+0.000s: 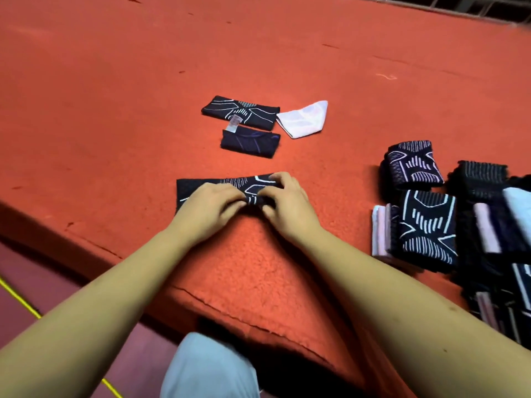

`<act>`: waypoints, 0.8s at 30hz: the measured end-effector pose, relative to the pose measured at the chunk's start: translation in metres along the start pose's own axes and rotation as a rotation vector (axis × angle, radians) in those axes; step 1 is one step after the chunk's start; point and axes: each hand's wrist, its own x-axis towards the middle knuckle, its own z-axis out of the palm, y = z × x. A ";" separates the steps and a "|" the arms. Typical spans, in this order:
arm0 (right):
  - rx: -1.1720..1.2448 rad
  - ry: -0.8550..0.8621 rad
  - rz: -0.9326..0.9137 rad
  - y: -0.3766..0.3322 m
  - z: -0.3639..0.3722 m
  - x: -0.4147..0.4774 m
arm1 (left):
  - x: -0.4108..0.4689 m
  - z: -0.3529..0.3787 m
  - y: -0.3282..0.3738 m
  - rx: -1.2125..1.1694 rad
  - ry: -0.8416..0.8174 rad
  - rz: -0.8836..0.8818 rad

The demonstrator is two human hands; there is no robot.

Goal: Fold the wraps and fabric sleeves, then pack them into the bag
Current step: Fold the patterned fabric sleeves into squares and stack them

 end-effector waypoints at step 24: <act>0.022 -0.016 -0.039 0.055 -0.045 -0.219 | -0.098 0.021 0.134 -0.482 0.245 -0.566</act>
